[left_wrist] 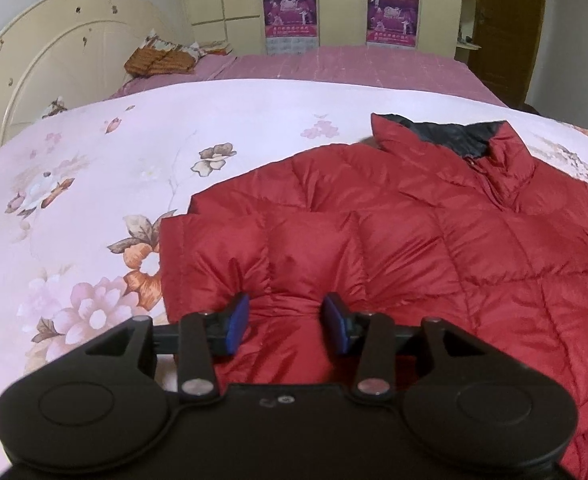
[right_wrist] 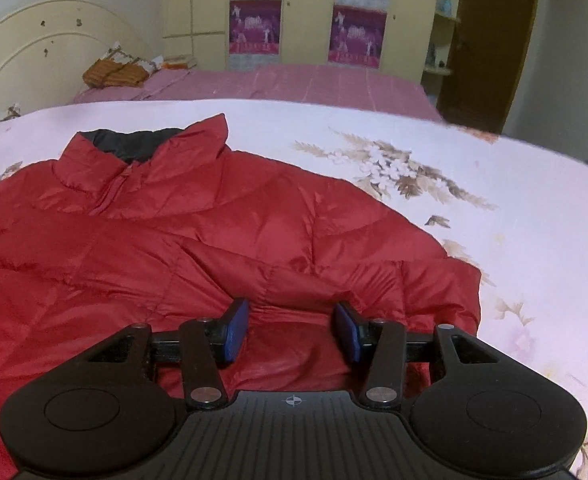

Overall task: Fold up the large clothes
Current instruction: 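Press the folded jacket hem flat with both tools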

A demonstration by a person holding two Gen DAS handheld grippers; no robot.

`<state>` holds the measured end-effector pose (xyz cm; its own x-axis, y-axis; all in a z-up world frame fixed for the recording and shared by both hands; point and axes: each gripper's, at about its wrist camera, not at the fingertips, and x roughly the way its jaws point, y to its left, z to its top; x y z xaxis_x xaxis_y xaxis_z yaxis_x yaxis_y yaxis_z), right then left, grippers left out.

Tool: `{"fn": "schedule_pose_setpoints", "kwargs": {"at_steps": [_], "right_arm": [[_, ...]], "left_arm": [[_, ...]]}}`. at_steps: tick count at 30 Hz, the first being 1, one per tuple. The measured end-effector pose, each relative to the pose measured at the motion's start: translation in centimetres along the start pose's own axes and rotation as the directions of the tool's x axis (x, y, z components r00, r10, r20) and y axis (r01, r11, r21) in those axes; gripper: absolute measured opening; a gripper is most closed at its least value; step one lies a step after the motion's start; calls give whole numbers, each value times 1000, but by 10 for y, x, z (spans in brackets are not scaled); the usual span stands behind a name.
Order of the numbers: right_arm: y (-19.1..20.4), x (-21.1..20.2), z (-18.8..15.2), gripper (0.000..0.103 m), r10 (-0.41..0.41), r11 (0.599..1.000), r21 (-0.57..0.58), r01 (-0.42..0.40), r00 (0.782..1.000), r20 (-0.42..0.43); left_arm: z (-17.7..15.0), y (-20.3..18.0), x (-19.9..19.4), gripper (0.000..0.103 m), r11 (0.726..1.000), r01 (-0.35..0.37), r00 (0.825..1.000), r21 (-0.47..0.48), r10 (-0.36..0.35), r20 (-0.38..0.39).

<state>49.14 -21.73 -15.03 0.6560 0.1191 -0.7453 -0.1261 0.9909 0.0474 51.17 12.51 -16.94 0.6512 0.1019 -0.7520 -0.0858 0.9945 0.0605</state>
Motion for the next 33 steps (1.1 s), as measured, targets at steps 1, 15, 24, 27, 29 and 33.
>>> {"fn": "schedule_pose_setpoints", "kwargs": {"at_steps": [1, 15, 24, 27, 29, 33], "right_arm": [[-2, -5, 3, 47, 7, 1000, 17, -6, 1000, -5], [19, -65, -47, 47, -10, 995, -96, 14, 999, 46], [0, -45, -48, 47, 59, 998, -21, -59, 998, -28], [-3, -50, -42, 47, 81, 996, -37, -83, 996, -46], [-4, -61, -42, 47, 96, 994, -44, -97, 995, -29], [-6, -88, -47, 79, 139, 990, -35, -138, 990, 21]], "left_arm": [[1, 1, -3, 43, 1000, -4, 1000, -2, 4, 0], [-43, -15, -50, 50, 999, 13, 1000, 39, -14, 26], [-42, -16, -39, 51, 1000, -12, 1000, 11, 12, -7], [-41, -20, -47, 61, 998, -68, 998, 11, 68, -7], [-43, -20, -56, 67, 997, -76, 997, 1, 76, -1], [-51, -22, -79, 72, 996, -86, 996, -21, 87, 11]]}}
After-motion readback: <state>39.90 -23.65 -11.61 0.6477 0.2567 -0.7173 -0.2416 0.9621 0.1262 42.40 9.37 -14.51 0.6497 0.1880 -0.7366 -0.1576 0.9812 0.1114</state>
